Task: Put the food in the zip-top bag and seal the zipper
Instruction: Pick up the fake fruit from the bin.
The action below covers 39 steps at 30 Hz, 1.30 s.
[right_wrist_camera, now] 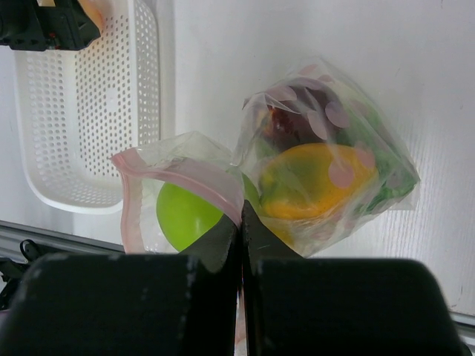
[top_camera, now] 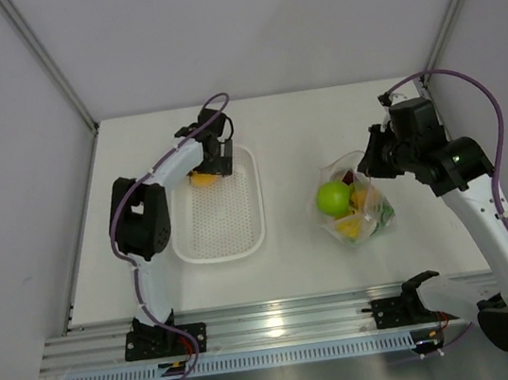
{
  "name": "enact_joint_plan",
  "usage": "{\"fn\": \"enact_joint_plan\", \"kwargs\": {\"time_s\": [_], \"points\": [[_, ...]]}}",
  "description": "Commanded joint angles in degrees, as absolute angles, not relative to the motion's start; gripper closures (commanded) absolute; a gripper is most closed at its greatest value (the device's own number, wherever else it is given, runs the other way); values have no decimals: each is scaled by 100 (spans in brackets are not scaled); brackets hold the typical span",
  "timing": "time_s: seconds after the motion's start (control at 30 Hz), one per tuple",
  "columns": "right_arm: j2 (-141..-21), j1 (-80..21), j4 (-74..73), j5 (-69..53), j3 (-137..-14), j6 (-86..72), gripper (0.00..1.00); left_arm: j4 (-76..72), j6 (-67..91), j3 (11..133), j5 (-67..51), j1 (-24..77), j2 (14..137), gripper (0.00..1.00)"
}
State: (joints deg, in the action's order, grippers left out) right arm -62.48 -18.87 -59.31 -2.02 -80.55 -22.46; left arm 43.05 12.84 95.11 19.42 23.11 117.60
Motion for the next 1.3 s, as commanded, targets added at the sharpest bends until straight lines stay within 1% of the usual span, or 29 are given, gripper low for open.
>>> {"fn": "enact_joint_plan", "kwargs": {"time_s": [0.0,0.33,0.53,0.77,0.87,0.93,0.97,1.0,1.03,1.1,1.13,1.2,1.23,1.27], "points": [[-6196,-1846,-5757,-193,-8042,-2180,100,4324,1415,9861,2127,2259,11874,3],[-6231,-1819,-5713,-228,-8007,-2180,100,4421,1257,10230,2461,2233,12199,2],[-6293,-1819,-5678,-334,-8016,-2206,100,4456,1204,10380,2320,2188,12357,3],[-6284,-1819,-5651,-369,-8024,-2232,100,4298,1204,10047,2136,2188,12200,8],[-6258,-1819,-5651,-369,-8024,-2241,100,4192,1195,9923,2083,2188,12120,13],[-6249,-1819,-5643,-360,-7989,-2232,100,4219,1187,9949,2048,2188,12146,19],[-6240,-1819,-5643,-360,-7989,-2241,100,4236,1160,9967,1996,2188,12173,27],[-6240,-1819,-5651,-369,-7981,-2233,100,4271,1160,9958,1969,2180,12190,32],[-6232,-1819,-5651,-360,-7989,-2241,100,4280,1160,9941,1943,2180,12190,47],[-6205,-1819,-5660,-343,-7989,-2232,100,4245,1178,9836,1951,2180,12103,62],[-6196,-1819,-5660,-317,-7989,-2224,100,4141,1186,9791,1899,2180,12050,76],[-6188,-1819,-5678,-273,-7972,-2215,100,4052,1256,9590,1802,2180,11805,87],[-6205,-1819,-5686,-264,-7963,-2215,100,4034,1283,9554,1767,2180,11699,99],[-6205,-1811,-5687,-246,-7954,-2206,100,3982,1301,9536,1697,2180,11603,99]]}}
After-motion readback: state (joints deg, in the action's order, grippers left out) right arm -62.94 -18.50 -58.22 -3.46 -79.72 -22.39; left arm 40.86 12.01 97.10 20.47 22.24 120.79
